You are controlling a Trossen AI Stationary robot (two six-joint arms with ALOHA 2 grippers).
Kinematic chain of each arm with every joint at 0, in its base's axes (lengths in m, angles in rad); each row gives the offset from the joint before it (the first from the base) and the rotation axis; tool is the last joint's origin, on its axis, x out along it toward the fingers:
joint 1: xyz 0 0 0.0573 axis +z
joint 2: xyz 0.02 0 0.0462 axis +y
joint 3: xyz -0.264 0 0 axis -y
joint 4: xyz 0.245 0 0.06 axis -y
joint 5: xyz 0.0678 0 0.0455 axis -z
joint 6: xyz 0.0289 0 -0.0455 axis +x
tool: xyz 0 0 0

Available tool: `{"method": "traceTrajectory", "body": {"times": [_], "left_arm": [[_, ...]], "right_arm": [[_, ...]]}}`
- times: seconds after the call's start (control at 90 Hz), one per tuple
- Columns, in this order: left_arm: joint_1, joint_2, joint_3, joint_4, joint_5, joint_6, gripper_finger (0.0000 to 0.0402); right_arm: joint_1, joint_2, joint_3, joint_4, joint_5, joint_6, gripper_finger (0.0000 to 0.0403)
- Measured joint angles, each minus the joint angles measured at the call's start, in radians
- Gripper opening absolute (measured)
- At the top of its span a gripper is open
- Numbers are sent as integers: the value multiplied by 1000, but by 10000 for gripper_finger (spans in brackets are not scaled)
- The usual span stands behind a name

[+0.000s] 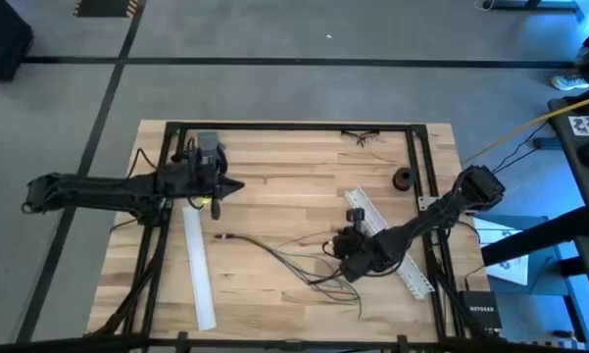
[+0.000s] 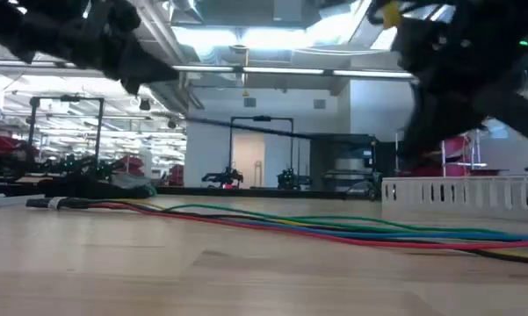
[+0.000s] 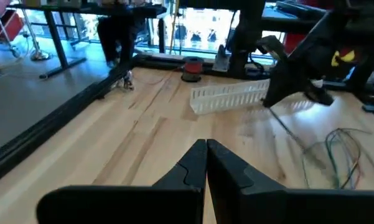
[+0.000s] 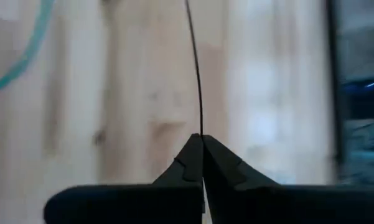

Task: Ziptie cables
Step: Prepare the black ziptie

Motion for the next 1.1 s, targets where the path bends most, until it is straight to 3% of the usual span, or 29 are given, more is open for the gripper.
{"method": "traceTrajectory", "body": {"times": [0.289,0.389,0.6,0.778,0.922,1.1], "left_arm": [[-3,243,218,-66,66,-66,12],[-2,351,281,-77,107,-88,32],[37,564,374,-68,362,-175,104],[54,719,403,9,434,-292,152],[48,822,427,138,525,-373,170],[34,890,457,204,556,-403,170]], "right_arm": [[-29,-1,4,134,205,-298,0],[-57,-1,4,235,210,-445,0],[-105,3,4,401,211,-710,0],[-132,3,5,517,201,-900,0],[-150,3,5,572,173,-988,0],[-156,3,6,586,146,-1042,0]]}}
